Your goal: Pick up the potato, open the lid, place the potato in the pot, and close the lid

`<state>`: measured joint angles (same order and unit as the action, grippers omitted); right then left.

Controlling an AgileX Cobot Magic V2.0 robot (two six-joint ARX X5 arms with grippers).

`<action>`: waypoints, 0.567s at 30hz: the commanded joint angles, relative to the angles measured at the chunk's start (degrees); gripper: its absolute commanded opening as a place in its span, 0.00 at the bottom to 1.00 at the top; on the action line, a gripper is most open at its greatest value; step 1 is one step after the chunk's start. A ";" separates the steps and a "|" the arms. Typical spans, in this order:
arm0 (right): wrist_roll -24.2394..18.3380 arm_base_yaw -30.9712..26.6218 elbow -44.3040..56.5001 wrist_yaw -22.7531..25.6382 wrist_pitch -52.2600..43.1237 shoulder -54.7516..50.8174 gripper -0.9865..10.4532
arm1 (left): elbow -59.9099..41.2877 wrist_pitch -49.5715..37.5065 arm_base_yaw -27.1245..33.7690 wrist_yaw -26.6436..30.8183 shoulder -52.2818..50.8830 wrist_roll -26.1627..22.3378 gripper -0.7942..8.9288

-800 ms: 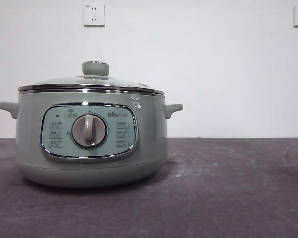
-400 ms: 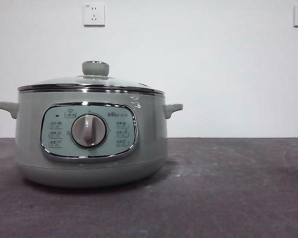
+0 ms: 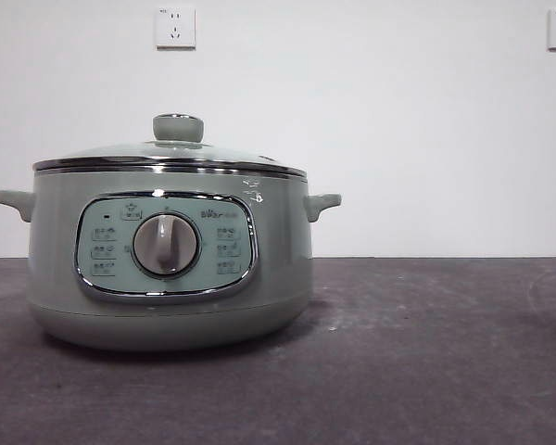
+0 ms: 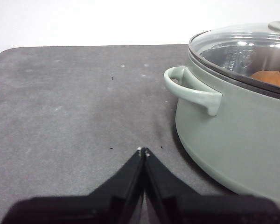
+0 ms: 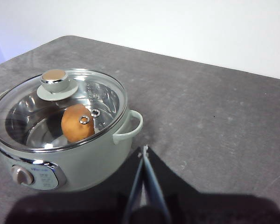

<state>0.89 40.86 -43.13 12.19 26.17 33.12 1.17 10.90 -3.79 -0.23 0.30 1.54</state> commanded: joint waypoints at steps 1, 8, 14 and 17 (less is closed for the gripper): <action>0.70 0.02 0.44 0.15 -0.15 -0.15 0.09 | -0.94 -0.17 0.13 0.09 -0.09 0.20 0.08; -2.47 -3.91 0.74 1.25 4.66 -5.16 0.09 | -0.94 -0.17 0.13 0.11 -0.09 0.20 0.08; -2.80 -18.45 6.56 -6.80 2.97 -13.05 0.09 | -0.92 -0.17 0.13 0.09 -0.09 0.20 0.08; -3.34 -25.18 13.29 -10.95 -2.67 -18.21 0.09 | -0.94 -0.17 0.13 0.11 -0.09 0.20 0.08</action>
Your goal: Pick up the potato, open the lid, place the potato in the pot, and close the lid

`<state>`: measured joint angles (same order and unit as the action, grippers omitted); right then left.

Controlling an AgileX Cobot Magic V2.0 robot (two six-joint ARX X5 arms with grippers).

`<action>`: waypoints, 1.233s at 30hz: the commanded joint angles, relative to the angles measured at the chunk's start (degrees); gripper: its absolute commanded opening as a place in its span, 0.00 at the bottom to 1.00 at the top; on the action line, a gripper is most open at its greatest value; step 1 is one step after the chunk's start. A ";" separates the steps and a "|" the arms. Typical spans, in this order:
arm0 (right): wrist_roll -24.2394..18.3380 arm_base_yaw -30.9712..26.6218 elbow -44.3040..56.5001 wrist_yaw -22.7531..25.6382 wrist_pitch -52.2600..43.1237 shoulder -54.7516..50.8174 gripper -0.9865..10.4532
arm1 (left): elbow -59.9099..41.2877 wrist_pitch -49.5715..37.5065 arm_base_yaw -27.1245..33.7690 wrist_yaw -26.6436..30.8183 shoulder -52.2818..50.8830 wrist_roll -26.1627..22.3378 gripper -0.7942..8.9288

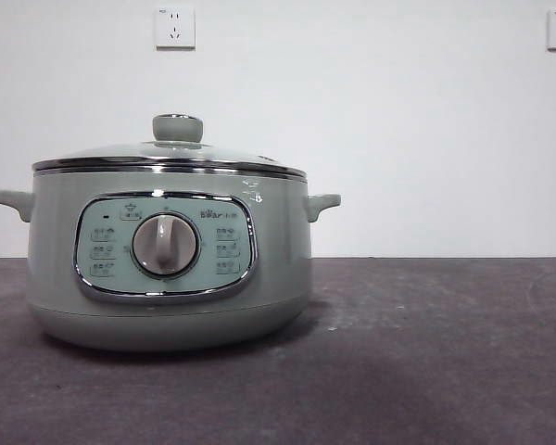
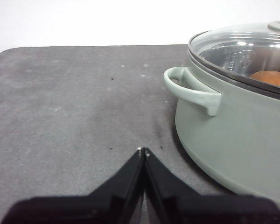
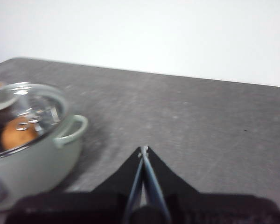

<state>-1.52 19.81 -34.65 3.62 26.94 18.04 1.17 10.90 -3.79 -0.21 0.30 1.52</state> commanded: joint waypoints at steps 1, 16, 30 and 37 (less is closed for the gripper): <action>-0.92 -5.95 7.45 -4.09 -5.62 -4.81 0.09 | -0.92 -0.17 0.13 0.07 -0.09 0.22 0.08; 5.18 -12.28 33.44 -9.64 -19.45 -17.99 0.09 | -0.94 -0.20 0.13 0.11 -0.09 0.22 0.08; 4.92 -12.24 34.27 -9.27 -16.66 -17.20 0.09 | -0.92 -0.20 0.13 0.11 -0.09 0.22 0.08; 4.90 -12.24 34.27 -9.25 -16.66 -16.92 0.09 | -0.92 -0.20 0.13 0.11 -0.09 0.22 0.08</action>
